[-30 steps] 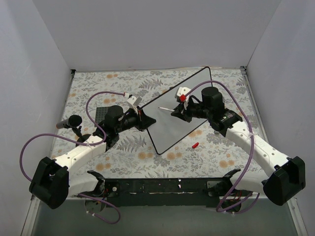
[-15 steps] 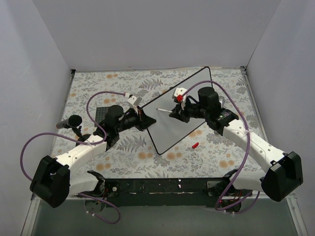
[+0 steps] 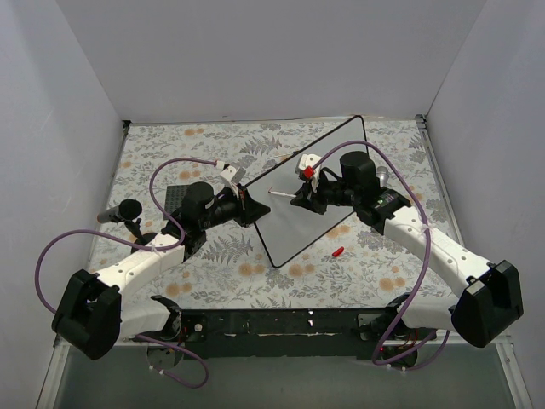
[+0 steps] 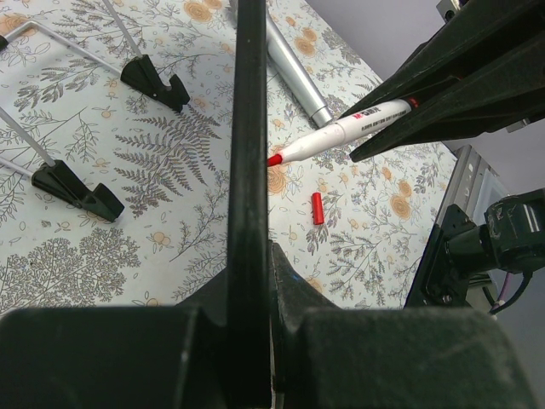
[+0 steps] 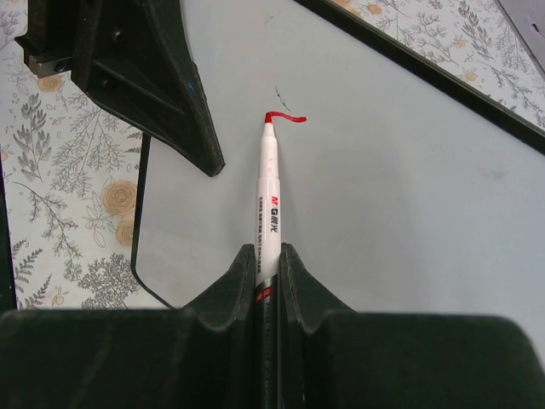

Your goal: Write a sentence on the whiteboard

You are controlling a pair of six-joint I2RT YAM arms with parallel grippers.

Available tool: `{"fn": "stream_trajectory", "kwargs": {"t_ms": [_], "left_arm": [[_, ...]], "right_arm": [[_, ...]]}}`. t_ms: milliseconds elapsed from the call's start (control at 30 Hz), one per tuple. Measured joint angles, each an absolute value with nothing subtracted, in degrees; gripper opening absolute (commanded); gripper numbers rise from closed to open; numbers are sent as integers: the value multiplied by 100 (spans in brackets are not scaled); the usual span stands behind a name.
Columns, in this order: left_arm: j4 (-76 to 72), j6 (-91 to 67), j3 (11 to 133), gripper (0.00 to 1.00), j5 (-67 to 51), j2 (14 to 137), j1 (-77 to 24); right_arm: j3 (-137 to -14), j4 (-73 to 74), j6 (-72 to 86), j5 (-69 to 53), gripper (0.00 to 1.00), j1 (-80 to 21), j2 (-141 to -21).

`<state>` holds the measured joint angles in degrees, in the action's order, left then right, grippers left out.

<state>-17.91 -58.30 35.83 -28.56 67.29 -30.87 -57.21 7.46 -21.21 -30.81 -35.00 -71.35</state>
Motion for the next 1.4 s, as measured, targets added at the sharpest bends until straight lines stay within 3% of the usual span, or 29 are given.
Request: {"fn": "stream_trajectory", "kwargs": {"t_ms": [1400], "left_arm": [[-1756, -5769, 3601, 0, -2869, 6729, -3087]], "right_arm": [[-5527, 1057, -2418, -2886, 1, -3452, -7015]]}}
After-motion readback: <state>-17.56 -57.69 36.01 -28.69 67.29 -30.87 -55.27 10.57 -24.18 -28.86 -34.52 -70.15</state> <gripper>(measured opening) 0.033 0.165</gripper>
